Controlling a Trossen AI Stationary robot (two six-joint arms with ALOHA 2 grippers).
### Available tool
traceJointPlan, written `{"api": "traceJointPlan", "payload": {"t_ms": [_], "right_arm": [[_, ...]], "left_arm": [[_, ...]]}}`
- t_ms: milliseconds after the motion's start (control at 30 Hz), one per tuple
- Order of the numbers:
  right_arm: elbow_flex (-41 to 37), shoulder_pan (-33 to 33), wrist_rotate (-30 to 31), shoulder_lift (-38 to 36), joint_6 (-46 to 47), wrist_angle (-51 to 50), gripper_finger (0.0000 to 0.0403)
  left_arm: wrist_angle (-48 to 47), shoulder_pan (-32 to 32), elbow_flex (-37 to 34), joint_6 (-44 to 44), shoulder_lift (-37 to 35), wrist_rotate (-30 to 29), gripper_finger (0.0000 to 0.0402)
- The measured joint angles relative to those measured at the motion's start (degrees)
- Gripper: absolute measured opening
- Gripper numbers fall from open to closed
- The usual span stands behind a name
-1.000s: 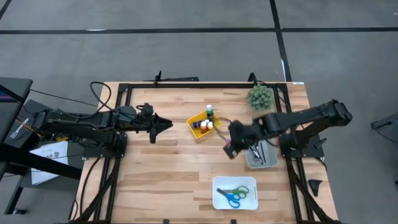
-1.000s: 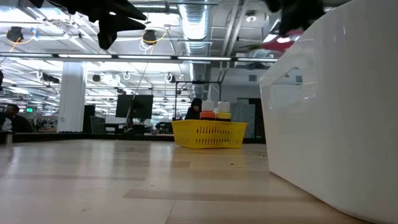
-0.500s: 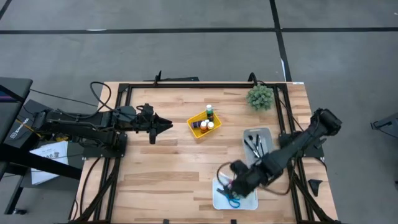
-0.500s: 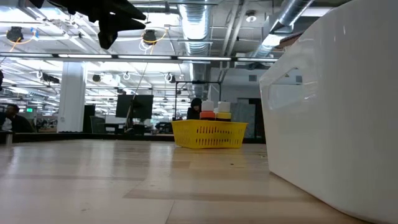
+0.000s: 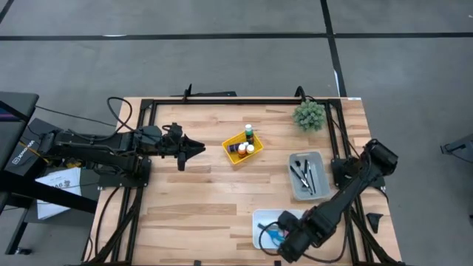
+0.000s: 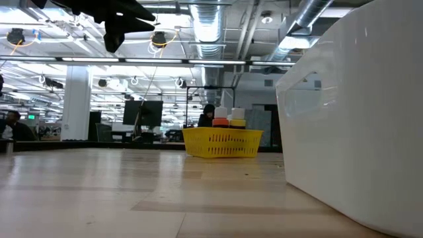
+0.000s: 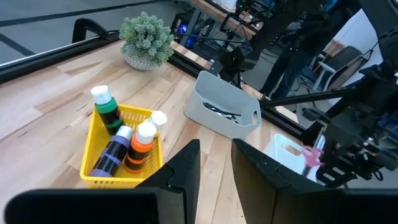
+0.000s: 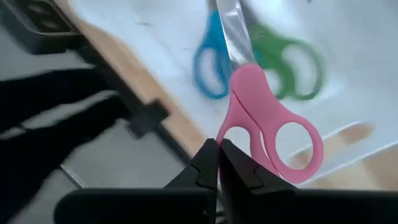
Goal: Pick & Place Paint Supplies
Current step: Put the pink scissors into the white bin
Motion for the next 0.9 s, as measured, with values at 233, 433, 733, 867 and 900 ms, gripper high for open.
{"api": "traceJointPlan", "payload": {"t_ms": [233,433,733,867,900], "right_arm": [[-1.5,-3.2,0.1,0.0,-10.4,1.0,0.0],[-1.4,-4.1,0.2,2.0,-16.0,2.1,0.0],[-1.6,-3.7,0.1,3.6,-17.6,1.3,0.0],[-3.0,-3.4,0.1,3.6,-17.1,1.1,0.0],[-3.6,-3.4,0.1,3.6,-17.0,1.3,0.0]], "left_arm": [[0.1,0.0,0.0,-2.3,0.0,-0.2,0.0085],[0.1,-0.8,0.0,-3.5,0.0,-0.2,0.0085],[-0.2,-2.7,0.0,-3.6,0.0,-0.2,0.0085],[-0.3,-2.8,0.0,-3.6,0.0,-0.2,0.0085],[-0.2,-2.8,0.0,-3.6,0.0,-0.2,0.0085]]}}
